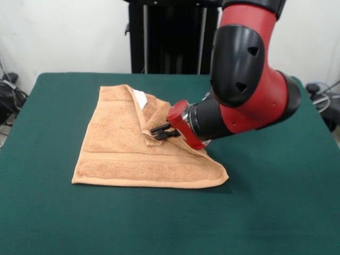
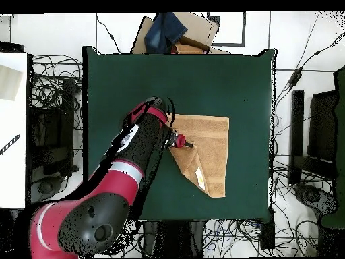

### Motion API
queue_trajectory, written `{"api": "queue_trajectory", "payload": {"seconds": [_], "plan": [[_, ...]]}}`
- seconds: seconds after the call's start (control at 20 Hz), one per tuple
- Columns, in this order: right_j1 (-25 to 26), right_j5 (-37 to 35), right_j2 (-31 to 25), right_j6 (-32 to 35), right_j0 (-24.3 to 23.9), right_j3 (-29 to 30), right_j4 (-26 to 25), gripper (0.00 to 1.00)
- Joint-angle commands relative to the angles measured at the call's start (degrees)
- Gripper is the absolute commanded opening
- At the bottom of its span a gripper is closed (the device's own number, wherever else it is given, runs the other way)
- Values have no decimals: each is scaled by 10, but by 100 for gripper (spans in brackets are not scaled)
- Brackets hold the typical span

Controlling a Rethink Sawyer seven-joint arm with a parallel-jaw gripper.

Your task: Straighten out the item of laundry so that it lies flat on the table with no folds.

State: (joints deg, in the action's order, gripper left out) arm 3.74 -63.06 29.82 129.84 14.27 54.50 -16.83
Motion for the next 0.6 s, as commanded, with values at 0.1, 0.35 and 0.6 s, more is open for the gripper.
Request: {"api": "queue_trajectory", "payload": {"seconds": [0.1, 0.35, 0.6], "plan": [[38, -50, -21, 97, -13, -30, 18, 0], [24, -41, -21, 111, -4, 3, 15, 0], [9, -30, -20, 125, 8, 37, 17, 0]]}}
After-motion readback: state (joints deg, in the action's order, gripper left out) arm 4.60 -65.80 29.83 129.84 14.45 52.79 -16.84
